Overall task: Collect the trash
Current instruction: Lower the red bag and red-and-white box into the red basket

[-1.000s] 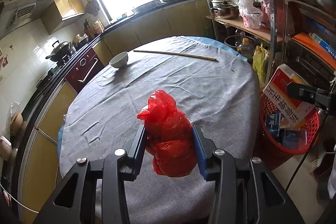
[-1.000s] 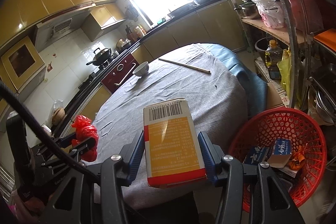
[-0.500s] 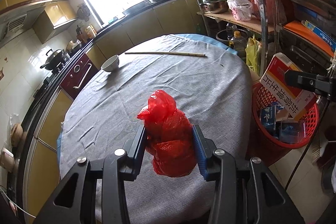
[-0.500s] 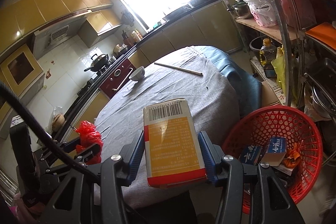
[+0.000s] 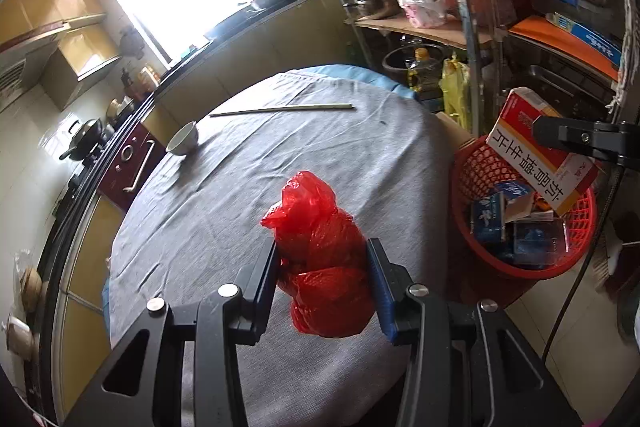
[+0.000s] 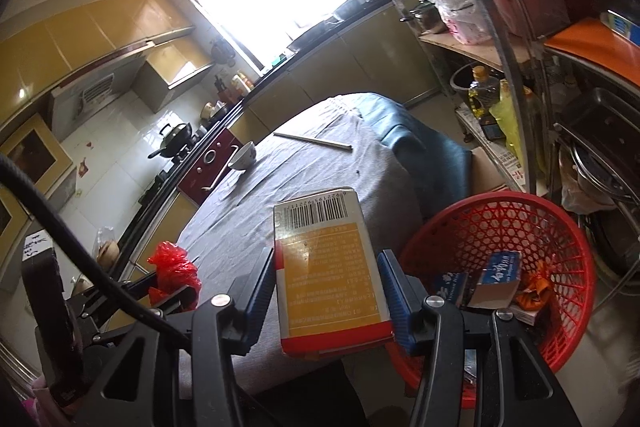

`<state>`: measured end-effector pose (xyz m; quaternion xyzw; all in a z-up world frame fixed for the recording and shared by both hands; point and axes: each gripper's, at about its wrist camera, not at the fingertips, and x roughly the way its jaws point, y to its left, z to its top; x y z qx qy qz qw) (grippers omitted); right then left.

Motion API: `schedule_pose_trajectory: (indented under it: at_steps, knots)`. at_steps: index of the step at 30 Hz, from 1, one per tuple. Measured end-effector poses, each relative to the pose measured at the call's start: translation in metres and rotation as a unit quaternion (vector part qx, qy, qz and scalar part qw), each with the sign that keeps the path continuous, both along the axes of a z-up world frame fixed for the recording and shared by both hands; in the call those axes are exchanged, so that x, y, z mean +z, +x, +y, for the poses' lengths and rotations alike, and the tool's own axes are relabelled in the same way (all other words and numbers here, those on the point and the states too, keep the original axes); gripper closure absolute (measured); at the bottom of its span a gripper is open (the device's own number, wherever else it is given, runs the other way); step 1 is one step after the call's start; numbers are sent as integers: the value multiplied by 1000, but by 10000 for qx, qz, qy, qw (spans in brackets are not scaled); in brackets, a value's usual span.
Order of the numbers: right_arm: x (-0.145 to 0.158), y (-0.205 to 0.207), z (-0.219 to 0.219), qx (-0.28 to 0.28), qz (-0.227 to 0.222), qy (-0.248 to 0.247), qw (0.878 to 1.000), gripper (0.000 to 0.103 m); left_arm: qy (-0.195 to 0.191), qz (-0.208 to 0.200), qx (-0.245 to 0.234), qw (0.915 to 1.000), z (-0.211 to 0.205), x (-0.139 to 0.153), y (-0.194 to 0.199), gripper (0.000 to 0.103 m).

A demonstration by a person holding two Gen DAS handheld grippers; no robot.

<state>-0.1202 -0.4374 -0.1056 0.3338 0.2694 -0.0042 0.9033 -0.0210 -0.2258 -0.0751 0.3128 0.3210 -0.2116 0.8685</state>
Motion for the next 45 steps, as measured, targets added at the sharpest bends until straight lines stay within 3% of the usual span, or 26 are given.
schedule_pose_trajectory:
  at_steps: [14,35,45]
  knots:
    - [-12,-20,-30,-327,76,220,9992,47,160,8,-460,9988,-46,-7,-10,58]
    - [-26,-50,-67,-788,129,452,9958,47,346,334,-909,9947,-99,-32,-20,58]
    - [-27,-58,-77,-969,194,424,9942,47,344,677,-1180,9901,-123,-48,-18,58]
